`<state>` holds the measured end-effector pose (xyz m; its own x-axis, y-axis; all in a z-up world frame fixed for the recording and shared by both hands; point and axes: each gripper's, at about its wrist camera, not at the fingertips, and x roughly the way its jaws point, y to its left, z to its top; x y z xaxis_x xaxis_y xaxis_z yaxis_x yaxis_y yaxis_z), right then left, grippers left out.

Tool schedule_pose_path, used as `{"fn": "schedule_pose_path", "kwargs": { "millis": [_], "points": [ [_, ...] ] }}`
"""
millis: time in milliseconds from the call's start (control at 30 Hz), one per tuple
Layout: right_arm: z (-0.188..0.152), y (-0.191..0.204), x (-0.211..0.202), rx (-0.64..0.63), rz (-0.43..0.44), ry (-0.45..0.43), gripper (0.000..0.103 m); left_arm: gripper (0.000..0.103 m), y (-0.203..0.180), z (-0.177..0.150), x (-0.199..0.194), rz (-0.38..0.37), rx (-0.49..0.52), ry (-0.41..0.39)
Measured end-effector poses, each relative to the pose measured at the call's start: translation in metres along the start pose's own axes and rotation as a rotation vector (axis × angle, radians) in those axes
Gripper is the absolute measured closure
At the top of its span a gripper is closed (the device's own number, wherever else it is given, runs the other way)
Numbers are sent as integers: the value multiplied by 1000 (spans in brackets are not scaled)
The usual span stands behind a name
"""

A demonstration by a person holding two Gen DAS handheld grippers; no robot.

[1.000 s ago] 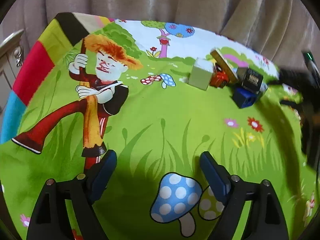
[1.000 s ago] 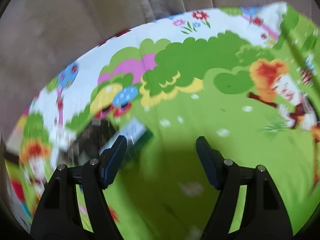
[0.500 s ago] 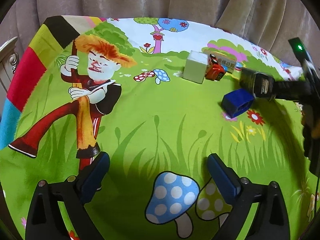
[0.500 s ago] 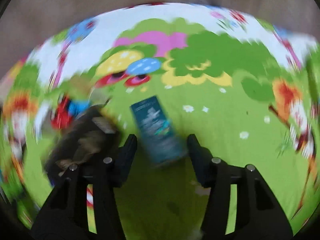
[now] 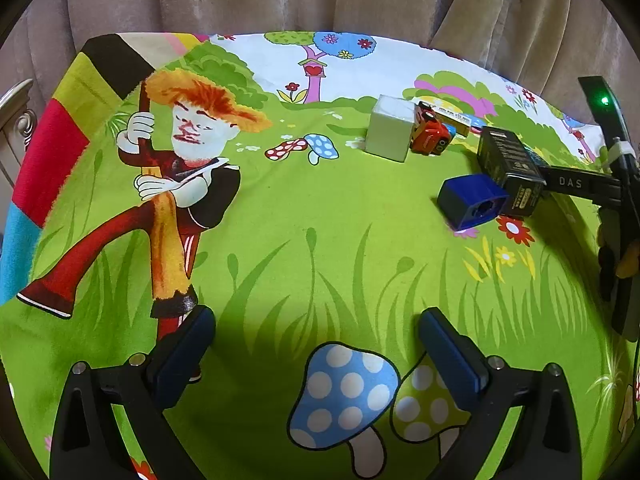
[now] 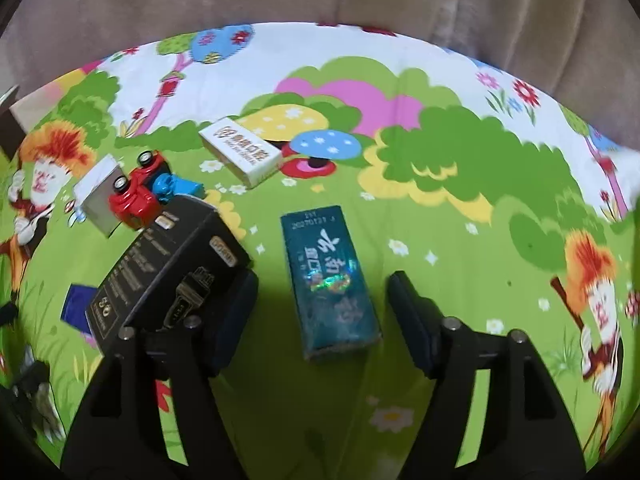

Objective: Organize rigid objects
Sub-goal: 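Grasp a teal gum pack with right tool while left tool grasps a blue block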

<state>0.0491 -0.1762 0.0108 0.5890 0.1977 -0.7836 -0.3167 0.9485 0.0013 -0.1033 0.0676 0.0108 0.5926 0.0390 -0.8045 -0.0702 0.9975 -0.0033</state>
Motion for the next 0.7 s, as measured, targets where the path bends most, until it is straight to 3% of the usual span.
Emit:
{"fn": "schedule_pose_path", "kwargs": {
  "millis": [167, 300, 367, 400, 433, 467, 500, 633, 700],
  "points": [
    [-30, -3, -25, -16, -2, -6, 66, 0, -28, 19, 10, -54, 145, 19],
    [-75, -7, -60, 22, -20, -12, 66, 0, -72, 46, 27, -70, 346, -30],
    [-92, -6, -74, 25, -22, -15, 66, 0, -86, 60, 38, -108, 394, -38],
    [-99, -4, -80, 25, -23, -19, 66, 8, -89, 68, 43, -147, 398, -31],
    [-105, -2, -85, 29, -23, -25, 66, 32, -90, 72, 46, -208, 391, -26],
    [-110, 0, -89, 28, -27, -33, 66, 47, -89, 75, 48, -280, 368, -11],
    [-114, 1, -91, 27, -30, -38, 66, 75, -88, 76, 46, -276, 343, -16],
    [-119, 3, -95, 46, -27, -41, 66, 75, -79, 48, 26, -235, 279, -49],
    [-119, 3, -95, 44, -31, -41, 66, 75, -70, 27, 11, -178, 225, -60]
  ]
}}
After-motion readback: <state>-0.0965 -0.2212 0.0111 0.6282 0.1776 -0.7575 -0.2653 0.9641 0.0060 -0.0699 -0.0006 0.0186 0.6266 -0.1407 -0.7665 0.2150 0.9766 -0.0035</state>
